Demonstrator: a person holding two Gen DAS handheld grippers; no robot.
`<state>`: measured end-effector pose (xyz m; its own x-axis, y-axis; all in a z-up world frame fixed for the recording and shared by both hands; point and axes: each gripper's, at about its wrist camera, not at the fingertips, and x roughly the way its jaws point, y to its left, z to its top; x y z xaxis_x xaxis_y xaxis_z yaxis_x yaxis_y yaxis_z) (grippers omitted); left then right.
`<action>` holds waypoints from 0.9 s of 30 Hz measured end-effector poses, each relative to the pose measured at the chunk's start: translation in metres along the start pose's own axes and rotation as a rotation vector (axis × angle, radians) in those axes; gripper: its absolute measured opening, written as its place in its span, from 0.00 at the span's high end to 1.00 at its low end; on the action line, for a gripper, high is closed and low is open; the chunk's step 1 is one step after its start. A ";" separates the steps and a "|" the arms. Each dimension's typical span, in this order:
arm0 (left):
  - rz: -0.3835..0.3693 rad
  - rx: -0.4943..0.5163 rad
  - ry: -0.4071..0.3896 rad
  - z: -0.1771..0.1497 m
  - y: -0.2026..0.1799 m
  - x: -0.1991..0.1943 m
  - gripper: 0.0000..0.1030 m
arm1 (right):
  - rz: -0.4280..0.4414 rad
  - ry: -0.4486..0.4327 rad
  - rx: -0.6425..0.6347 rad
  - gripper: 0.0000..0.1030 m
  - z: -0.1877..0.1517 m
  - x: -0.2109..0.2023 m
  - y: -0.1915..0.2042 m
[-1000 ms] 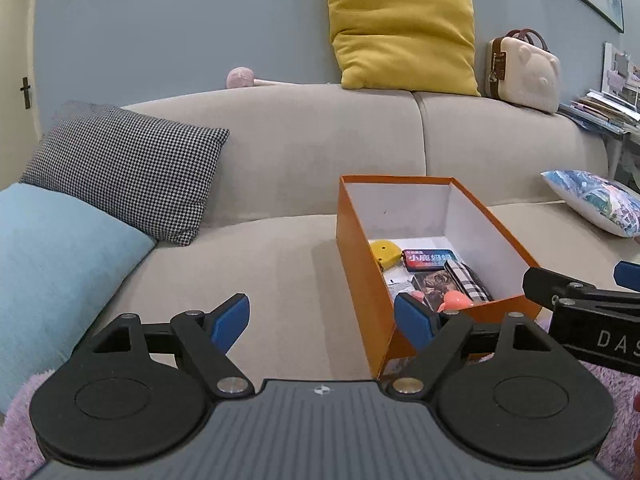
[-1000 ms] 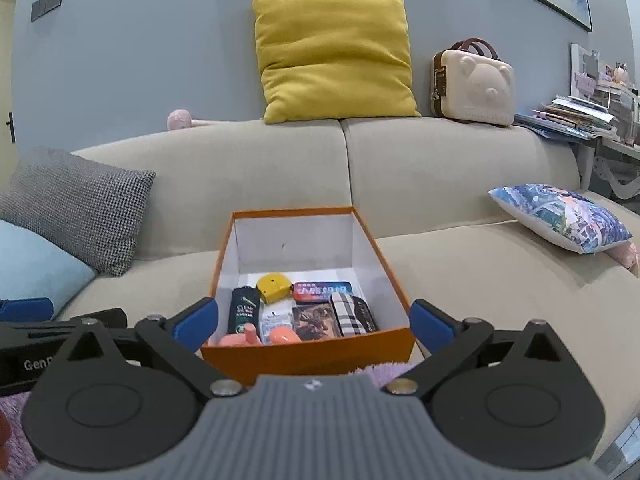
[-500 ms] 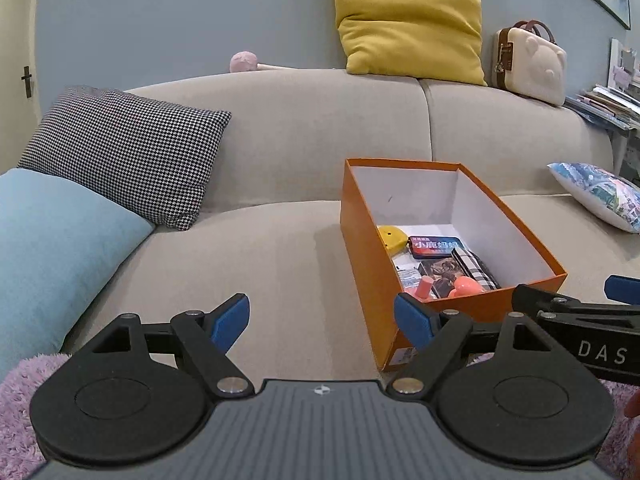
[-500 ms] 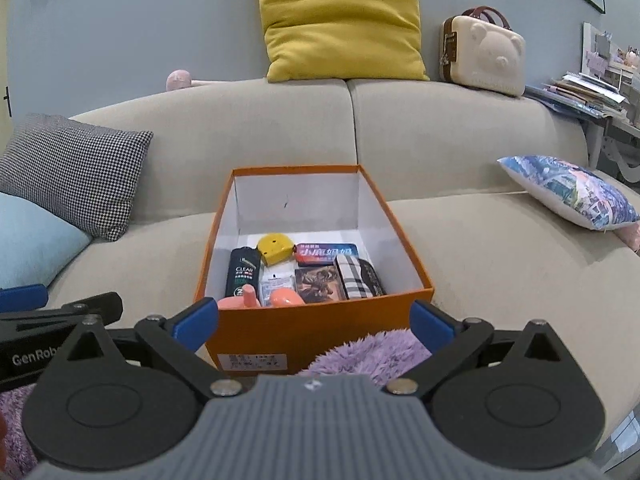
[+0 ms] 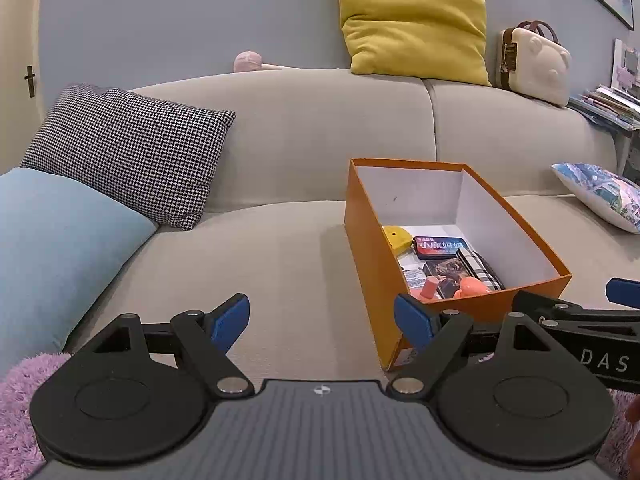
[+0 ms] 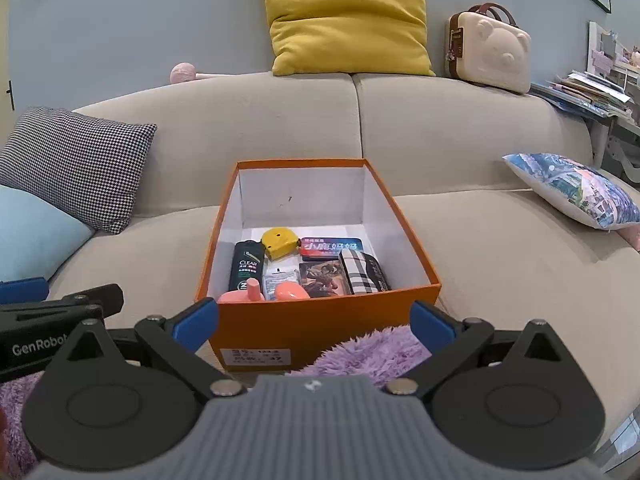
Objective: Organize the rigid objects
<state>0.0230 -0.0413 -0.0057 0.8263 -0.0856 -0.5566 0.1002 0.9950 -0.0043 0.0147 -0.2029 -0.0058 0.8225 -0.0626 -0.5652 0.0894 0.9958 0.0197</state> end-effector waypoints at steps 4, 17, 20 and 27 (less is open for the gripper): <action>0.000 -0.001 0.000 0.000 0.000 0.000 0.07 | 0.002 -0.005 -0.005 0.02 0.000 -0.001 0.001; -0.006 0.000 0.010 0.001 0.000 0.000 0.07 | 0.007 -0.003 -0.006 0.02 -0.001 -0.002 0.002; -0.005 0.000 0.010 0.000 -0.001 0.000 0.07 | 0.007 0.001 -0.005 0.02 -0.001 -0.002 0.002; -0.006 0.000 0.011 0.000 -0.001 -0.001 0.07 | 0.009 0.007 -0.002 0.02 -0.001 -0.001 0.002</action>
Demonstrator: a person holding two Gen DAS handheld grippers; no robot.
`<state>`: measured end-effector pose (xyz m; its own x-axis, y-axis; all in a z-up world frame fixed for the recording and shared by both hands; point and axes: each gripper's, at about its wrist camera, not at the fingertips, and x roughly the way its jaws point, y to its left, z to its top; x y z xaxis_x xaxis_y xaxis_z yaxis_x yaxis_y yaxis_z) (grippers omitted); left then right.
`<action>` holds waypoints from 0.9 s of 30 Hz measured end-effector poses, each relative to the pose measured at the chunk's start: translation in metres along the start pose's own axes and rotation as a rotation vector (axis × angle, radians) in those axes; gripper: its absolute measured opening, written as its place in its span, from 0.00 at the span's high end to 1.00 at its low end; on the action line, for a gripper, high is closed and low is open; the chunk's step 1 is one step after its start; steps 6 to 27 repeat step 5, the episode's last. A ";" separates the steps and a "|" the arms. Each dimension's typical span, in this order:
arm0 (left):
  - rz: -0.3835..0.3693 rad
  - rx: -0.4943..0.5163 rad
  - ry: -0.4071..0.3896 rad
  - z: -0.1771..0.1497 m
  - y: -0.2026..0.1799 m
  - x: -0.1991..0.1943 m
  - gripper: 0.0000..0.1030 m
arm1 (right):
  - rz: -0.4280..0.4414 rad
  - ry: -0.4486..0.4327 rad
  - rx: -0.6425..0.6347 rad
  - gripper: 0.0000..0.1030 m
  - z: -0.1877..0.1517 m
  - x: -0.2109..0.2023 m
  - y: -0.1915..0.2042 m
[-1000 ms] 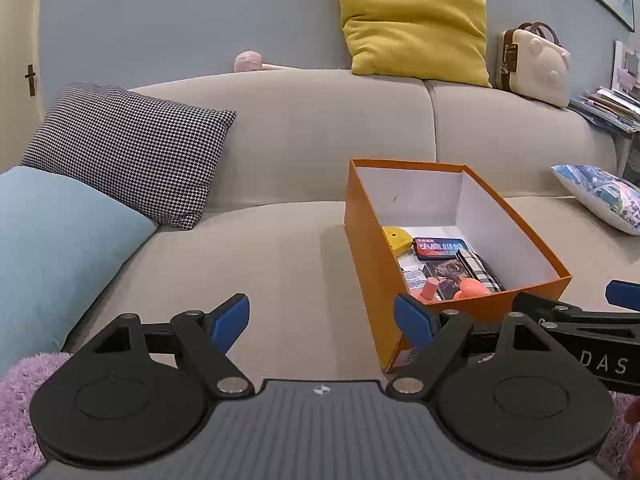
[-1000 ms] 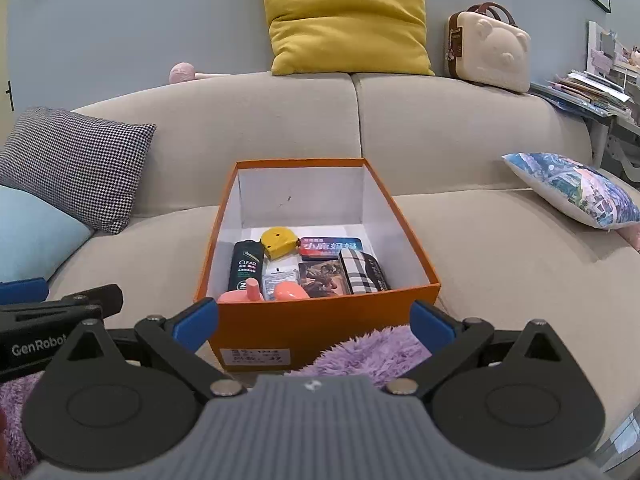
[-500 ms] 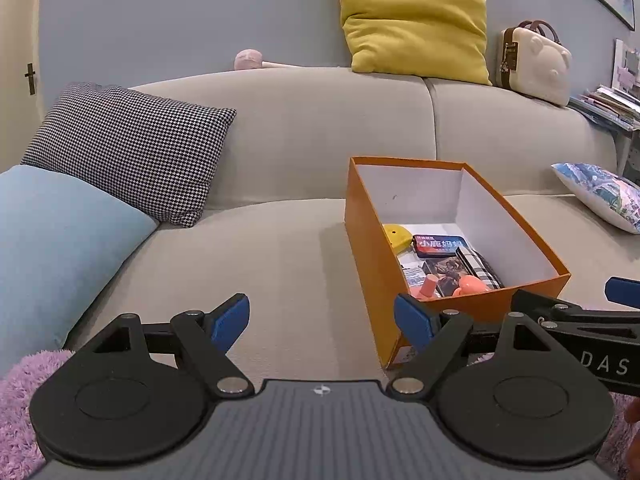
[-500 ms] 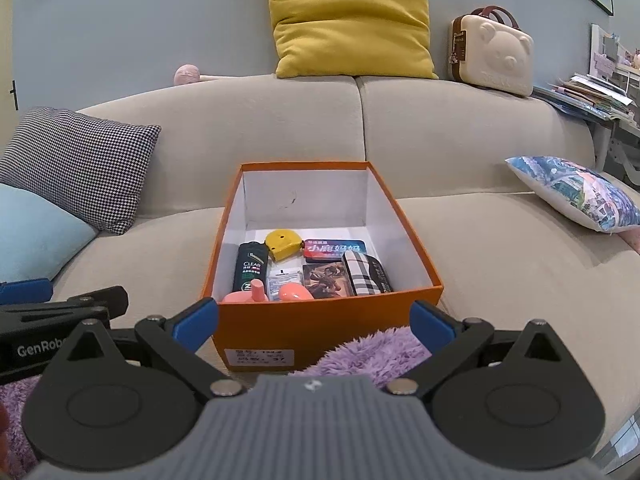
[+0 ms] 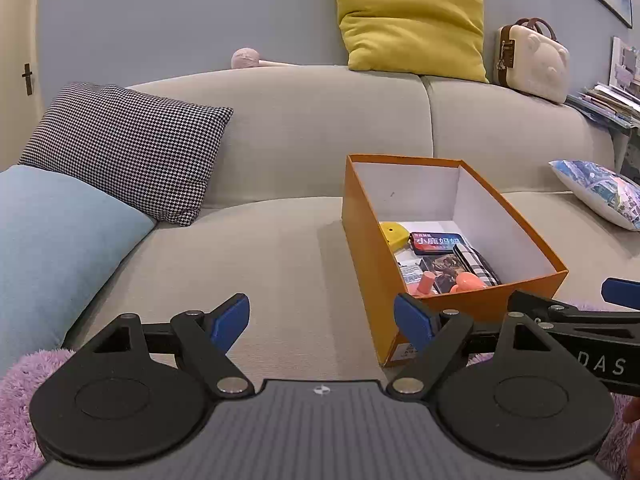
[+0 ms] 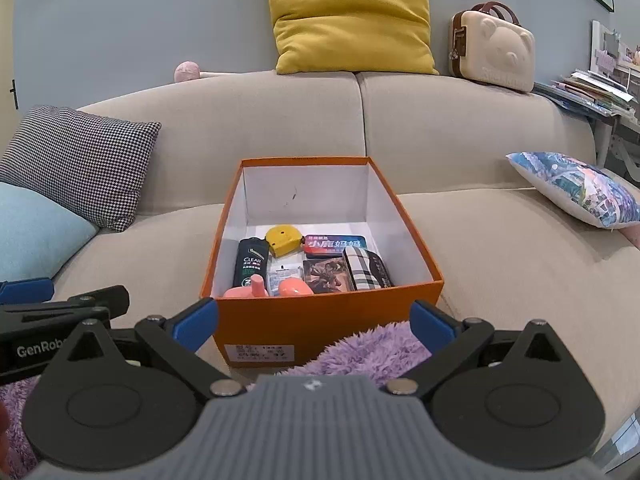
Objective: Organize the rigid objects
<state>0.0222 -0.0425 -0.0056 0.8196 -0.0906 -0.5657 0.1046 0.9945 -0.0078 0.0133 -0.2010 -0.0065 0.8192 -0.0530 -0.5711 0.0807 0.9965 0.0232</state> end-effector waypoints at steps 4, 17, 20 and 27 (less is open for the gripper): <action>0.000 -0.001 0.001 0.000 0.000 0.000 0.07 | 0.000 0.001 0.001 0.02 0.000 0.000 0.000; 0.000 -0.001 0.001 0.000 0.000 0.000 0.07 | 0.000 0.001 0.001 0.02 0.000 0.000 0.000; 0.000 -0.001 0.001 0.000 0.000 0.000 0.07 | 0.000 0.001 0.001 0.02 0.000 0.000 0.000; 0.000 -0.001 0.001 0.000 0.000 0.000 0.07 | 0.000 0.001 0.001 0.02 0.000 0.000 0.000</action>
